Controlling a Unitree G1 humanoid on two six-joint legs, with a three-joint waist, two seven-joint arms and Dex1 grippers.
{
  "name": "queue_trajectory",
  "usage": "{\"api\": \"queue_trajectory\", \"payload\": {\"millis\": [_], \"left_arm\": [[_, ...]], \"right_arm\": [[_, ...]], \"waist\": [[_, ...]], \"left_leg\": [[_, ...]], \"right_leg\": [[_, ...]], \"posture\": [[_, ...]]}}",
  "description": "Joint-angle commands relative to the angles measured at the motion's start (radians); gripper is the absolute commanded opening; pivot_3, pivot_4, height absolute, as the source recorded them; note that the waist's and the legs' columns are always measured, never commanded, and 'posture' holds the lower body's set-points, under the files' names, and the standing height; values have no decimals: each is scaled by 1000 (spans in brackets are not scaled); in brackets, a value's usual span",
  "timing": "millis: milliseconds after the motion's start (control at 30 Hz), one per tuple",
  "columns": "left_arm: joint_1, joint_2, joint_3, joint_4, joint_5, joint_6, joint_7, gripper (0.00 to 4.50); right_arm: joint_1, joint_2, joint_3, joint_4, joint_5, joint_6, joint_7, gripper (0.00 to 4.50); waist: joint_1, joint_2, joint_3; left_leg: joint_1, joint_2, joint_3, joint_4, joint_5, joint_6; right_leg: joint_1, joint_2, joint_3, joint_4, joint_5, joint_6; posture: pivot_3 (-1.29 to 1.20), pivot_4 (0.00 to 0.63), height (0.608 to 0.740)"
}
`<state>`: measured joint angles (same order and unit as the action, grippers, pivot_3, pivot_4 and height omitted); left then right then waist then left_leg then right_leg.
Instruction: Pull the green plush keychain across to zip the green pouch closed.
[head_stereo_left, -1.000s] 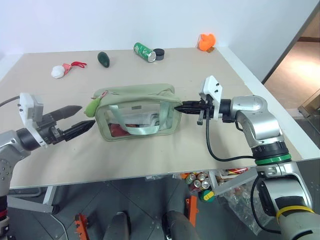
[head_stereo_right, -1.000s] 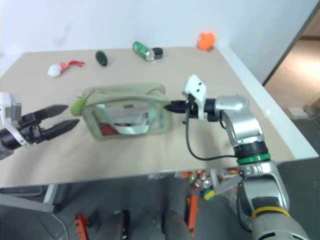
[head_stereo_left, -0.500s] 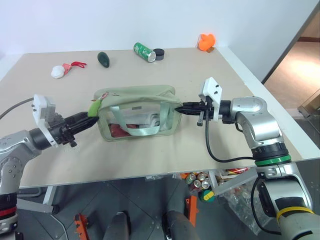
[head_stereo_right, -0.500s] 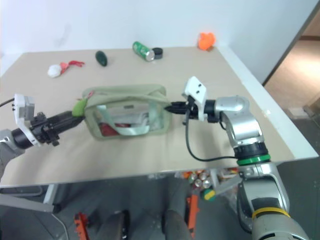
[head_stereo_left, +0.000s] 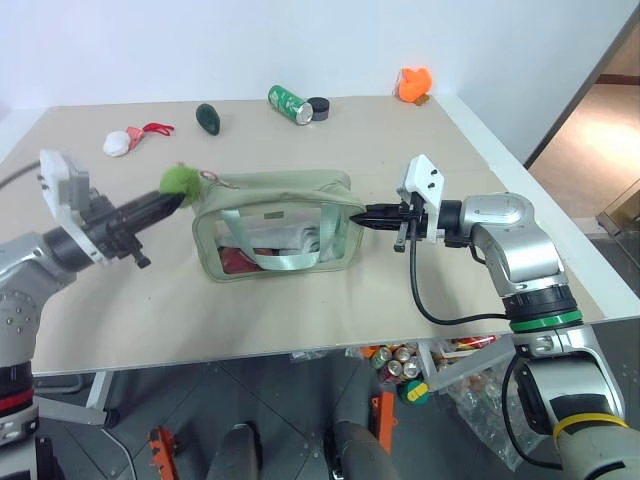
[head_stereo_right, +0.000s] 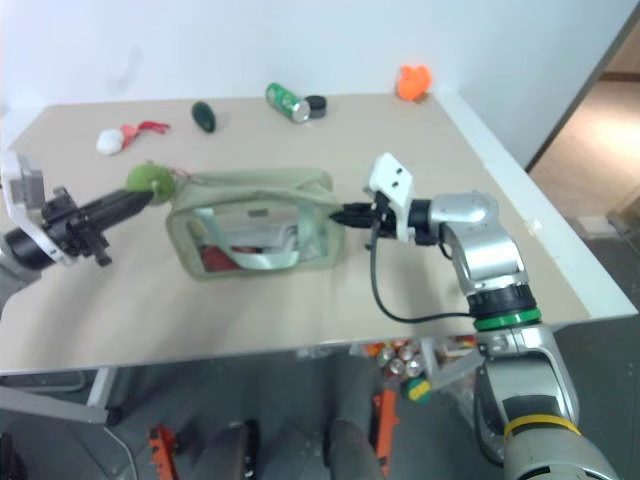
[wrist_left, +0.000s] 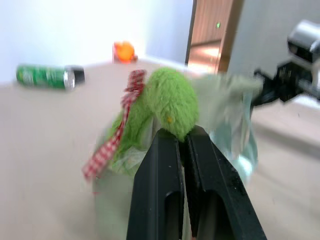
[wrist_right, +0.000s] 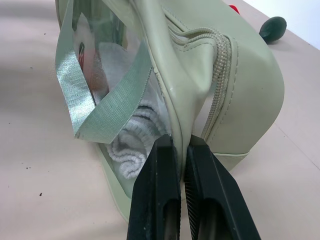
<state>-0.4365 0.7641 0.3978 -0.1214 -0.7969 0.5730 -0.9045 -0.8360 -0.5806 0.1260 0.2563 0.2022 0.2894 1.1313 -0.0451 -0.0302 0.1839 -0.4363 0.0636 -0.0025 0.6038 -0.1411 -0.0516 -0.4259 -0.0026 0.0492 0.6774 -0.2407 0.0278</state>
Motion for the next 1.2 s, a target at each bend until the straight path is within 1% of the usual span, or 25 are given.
{"api": "queue_trajectory", "payload": {"millis": [33,100,167,267,333,367,433,567,667,733,767,900,967,1067,1200], "left_arm": [[-66,10,-27,-66,-17,-6,-8,18],[-88,6,-61,-71,-3,4,-7,18],[-103,3,-117,-55,43,-5,-9,18],[-95,-4,-189,-28,108,-44,-38,18],[-94,-14,-213,-6,135,-54,-34,18],[-96,-18,-217,2,141,-56,-31,726],[-100,-25,-210,22,139,-50,-30,1323],[-103,-29,-197,49,151,-66,-27,2703],[-92,-19,-166,28,120,-59,-42,3798],[-89,-11,-118,9,66,-31,-48,4387],[-86,-4,-95,1,41,-15,-53,4471],[-47,45,-17,4,-8,21,-74,4471],[-17,70,13,16,-3,17,-84,4471],[75,113,57,28,27,1,-116,4471],[145,118,48,37,60,-23,-128,4471]], "right_arm": [[-12,1,4,-23,-9,-13,-2,0],[-12,2,4,-23,-9,-15,-2,0],[-11,4,3,-24,-9,-16,-5,0],[-7,6,2,-31,-9,-13,-8,0],[-1,4,-1,-39,-8,-10,-12,0],[1,4,-1,-41,-7,-9,-13,0],[5,2,-3,-47,-5,-7,-14,0],[13,-5,-7,-59,-2,-1,-17,0],[15,-6,-7,-65,-1,2,-19,0],[15,-5,-7,-66,0,3,-20,0],[14,-4,-7,-65,0,3,-20,0],[12,-3,-6,-63,-1,1,-20,0],[11,-2,-5,-60,-2,-2,-20,0],[10,2,-3,-58,-2,-4,-21,0],[7,6,-1,-53,-3,-6,-20,0]], "waist": [[0,0,0],[-1,0,0],[-1,0,0],[-2,0,0],[-2,0,0],[-2,0,0],[-2,0,0],[-1,0,0],[-2,0,0],[-2,0,0],[-2,0,0],[-3,0,0],[-3,0,0],[-5,0,0],[-3,0,0]], "left_leg": [[0,0,0,0,0,0],[0,0,0,0,0,0],[0,0,0,0,0,0],[1,0,0,0,0,0],[1,0,0,0,0,0],[1,0,0,0,0,0],[1,0,0,0,0,0],[1,0,0,0,0,0],[1,0,0,0,0,0],[1,0,0,0,0,0],[1,0,0,0,0,0],[1,0,0,0,0,0],[1,0,0,0,0,0],[1,0,0,0,0,0],[3,0,2,-1,0,0]], "right_leg": [[0,0,0,0,0,0],[0,0,0,0,0,0],[0,0,0,0,0,0],[0,1,1,1,0,0],[0,1,1,1,0,0],[0,1,1,1,0,0],[0,1,1,1,0,0],[0,1,1,1,0,0],[0,1,1,1,0,0],[0,1,1,1,0,0],[0,1,1,1,0,0],[0,1,1,1,0,0],[0,1,1,1,0,0],[0,1,1,1,0,0],[0,0,3,2,-1,-1]], "posture": [[0,150,740],[0,150,740],[0,150,740],[0,150,740],[0,150,740],[0,150,740],[0,150,740],[0,150,740],[0,150,740],[0,150,740],[0,150,740],[0,150,740],[0,150,740],[0,150,740],[0,150,740]]}}
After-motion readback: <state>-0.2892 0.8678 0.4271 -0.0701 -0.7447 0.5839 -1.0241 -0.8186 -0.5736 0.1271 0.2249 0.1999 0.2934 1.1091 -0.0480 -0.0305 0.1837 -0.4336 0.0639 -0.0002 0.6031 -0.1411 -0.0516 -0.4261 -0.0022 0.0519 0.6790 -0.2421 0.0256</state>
